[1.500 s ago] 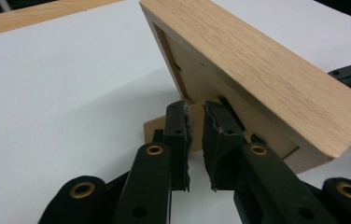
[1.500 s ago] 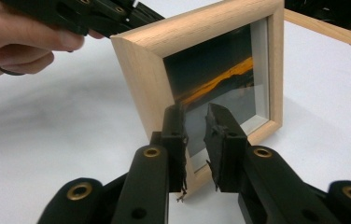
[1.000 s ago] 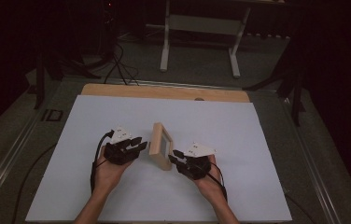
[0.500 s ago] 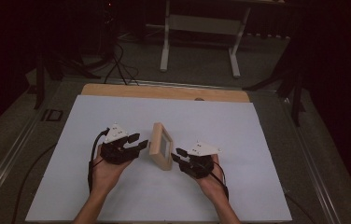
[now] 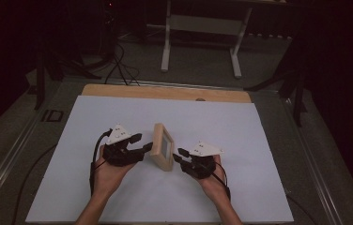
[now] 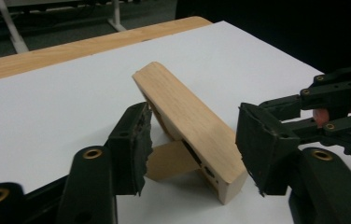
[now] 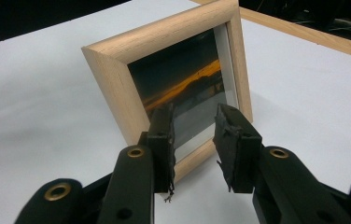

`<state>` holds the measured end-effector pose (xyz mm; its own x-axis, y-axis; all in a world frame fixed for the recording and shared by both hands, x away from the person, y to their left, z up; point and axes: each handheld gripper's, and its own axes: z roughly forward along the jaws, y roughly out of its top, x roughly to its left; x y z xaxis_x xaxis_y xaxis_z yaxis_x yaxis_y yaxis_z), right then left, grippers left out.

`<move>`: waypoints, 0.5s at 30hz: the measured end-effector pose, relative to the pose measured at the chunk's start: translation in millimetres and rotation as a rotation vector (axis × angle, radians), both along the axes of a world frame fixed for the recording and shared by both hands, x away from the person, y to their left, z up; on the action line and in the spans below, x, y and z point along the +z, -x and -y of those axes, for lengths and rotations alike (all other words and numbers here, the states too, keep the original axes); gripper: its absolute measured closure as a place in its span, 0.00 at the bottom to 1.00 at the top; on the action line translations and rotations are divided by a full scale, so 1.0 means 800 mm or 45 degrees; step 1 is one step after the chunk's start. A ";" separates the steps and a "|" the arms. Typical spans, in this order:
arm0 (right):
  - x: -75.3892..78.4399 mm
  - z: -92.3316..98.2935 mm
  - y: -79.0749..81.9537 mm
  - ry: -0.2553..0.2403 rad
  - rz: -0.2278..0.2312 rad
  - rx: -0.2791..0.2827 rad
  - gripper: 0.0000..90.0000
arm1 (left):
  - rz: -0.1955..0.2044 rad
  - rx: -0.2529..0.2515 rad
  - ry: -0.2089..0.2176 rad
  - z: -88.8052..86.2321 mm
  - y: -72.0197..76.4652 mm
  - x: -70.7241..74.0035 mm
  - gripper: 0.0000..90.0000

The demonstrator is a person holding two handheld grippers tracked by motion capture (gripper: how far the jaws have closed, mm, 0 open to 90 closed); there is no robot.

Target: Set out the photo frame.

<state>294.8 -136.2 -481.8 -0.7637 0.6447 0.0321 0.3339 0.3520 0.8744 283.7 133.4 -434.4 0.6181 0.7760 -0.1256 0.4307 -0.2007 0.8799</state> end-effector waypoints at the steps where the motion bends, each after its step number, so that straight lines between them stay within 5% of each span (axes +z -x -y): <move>1: 0.000 0.000 0.000 0.000 -0.001 -0.001 0.75 | 0.002 0.000 -0.004 0.001 0.000 0.000 0.47; 15: 0.002 0.003 -0.001 -0.006 0.002 -0.008 0.75 | -0.018 -0.030 -0.061 0.030 0.001 -0.013 0.37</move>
<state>295.6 -138.9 -480.3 -0.7596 0.6495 0.0337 0.3345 0.3457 0.8767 282.8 109.2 -444.7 0.6344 0.7668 -0.0972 0.4377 -0.2528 0.8628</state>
